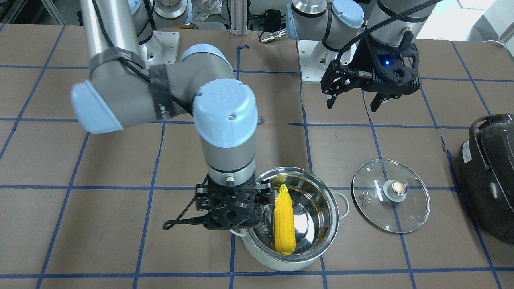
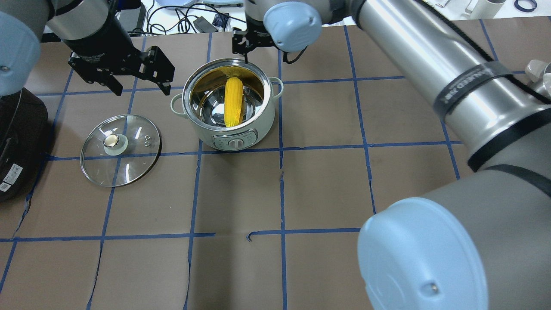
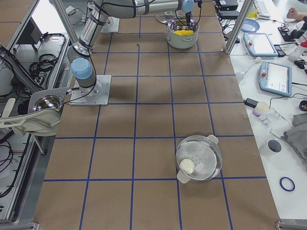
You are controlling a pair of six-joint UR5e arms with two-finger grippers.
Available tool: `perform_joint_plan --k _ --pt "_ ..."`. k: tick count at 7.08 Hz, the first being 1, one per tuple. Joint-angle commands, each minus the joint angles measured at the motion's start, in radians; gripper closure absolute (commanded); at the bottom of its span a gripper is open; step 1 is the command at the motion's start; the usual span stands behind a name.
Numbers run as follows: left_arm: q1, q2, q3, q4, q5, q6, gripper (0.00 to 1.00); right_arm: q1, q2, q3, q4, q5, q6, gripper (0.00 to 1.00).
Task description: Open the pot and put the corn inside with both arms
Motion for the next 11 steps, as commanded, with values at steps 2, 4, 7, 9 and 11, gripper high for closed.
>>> perform_joint_plan --k 2,4,7,9,11 --pt "0.006 0.005 0.003 0.001 0.0 0.0 0.0 -0.288 -0.313 0.27 0.134 0.008 -0.243 0.0" --pt "0.004 0.016 0.005 0.0 0.0 0.0 0.0 -0.301 -0.456 0.272 0.253 -0.048 -0.249 0.0" --pt "0.018 0.016 0.011 0.0 -0.001 0.0 0.0 -0.255 -0.53 0.291 0.301 0.053 -0.25 0.0" --pt "0.028 0.025 -0.001 -0.002 -0.001 0.0 0.0 -0.249 -0.532 0.326 0.28 0.047 -0.281 0.0" --pt "0.021 0.027 0.008 -0.008 -0.007 0.0 0.0 -0.251 -0.55 0.352 0.281 -0.051 -0.339 0.0"
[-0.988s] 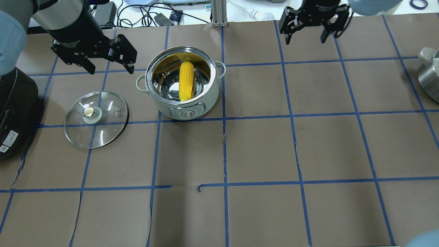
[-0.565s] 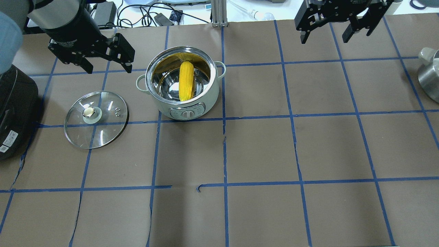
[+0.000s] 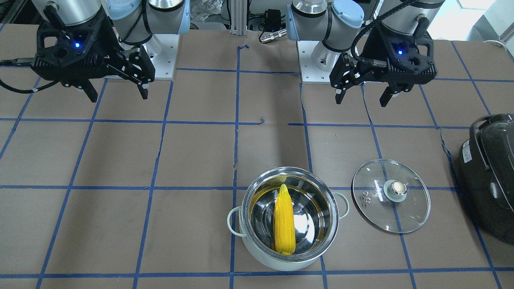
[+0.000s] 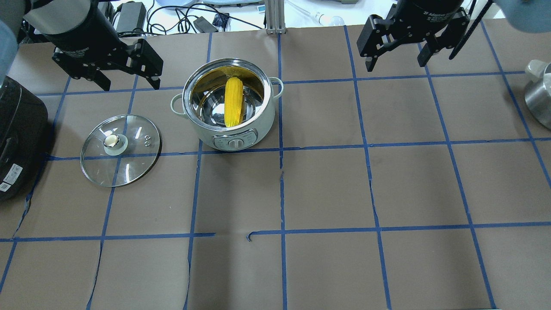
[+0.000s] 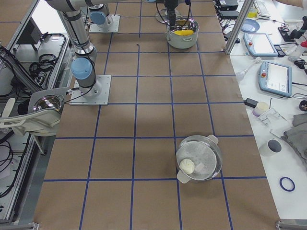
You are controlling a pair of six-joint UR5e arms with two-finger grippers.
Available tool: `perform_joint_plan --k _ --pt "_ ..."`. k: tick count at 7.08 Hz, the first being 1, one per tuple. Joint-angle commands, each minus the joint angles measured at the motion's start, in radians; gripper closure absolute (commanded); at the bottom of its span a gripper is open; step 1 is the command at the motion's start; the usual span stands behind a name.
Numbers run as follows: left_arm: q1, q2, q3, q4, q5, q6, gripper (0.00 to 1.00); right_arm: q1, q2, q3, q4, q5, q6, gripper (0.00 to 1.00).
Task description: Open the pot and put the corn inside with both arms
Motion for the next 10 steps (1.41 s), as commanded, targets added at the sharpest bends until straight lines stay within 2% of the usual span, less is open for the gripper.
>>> perform_joint_plan --k 1,2,3,10 --pt "0.0 0.001 -0.006 -0.002 -0.011 -0.002 0.0 -0.003 -0.006 0.018 -0.004 -0.041 -0.034 0.03" --pt "0.0 0.001 -0.005 -0.003 -0.007 -0.002 0.0 -0.004 -0.003 0.018 -0.021 -0.025 -0.031 0.04" --pt "0.002 0.001 -0.002 -0.003 -0.008 -0.002 0.0 -0.004 -0.001 0.021 -0.076 0.023 -0.031 0.0" --pt "0.002 0.003 -0.002 -0.005 -0.001 0.0 0.0 -0.004 -0.001 0.022 -0.084 0.017 -0.027 0.0"
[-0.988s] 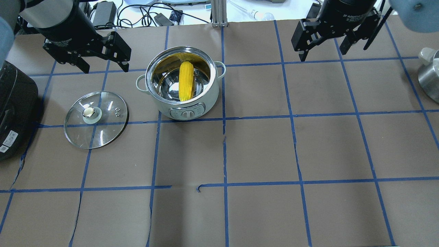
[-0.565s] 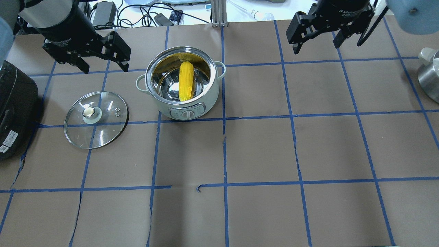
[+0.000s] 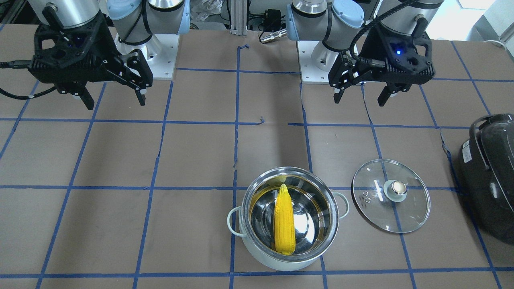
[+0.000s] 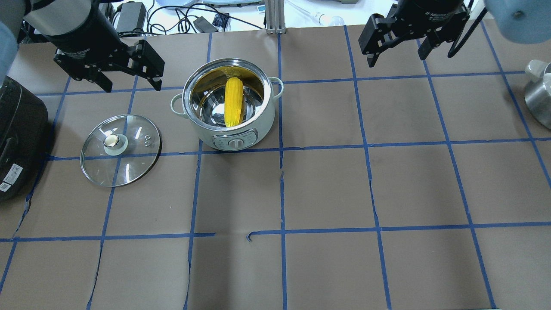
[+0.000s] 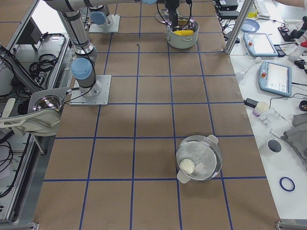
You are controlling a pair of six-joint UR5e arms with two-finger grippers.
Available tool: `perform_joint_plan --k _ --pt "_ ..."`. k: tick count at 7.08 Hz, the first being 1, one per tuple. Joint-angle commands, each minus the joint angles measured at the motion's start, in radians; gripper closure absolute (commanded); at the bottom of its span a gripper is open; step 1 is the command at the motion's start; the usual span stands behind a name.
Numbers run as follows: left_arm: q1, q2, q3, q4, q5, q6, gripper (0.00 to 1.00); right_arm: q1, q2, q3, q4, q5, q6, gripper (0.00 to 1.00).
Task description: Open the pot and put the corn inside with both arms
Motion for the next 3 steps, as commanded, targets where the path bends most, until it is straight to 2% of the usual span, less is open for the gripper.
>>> perform_joint_plan --k 1,3 --pt "0.002 0.0 0.002 0.0 0.006 0.0 0.0 0.0 0.0 0.0 0.0 -0.002 0.0 0.0" --pt "0.004 0.0 -0.001 0.0 0.0 0.0 0.0 0.0 0.0 0.0 0.002 -0.002 0.001 0.0"
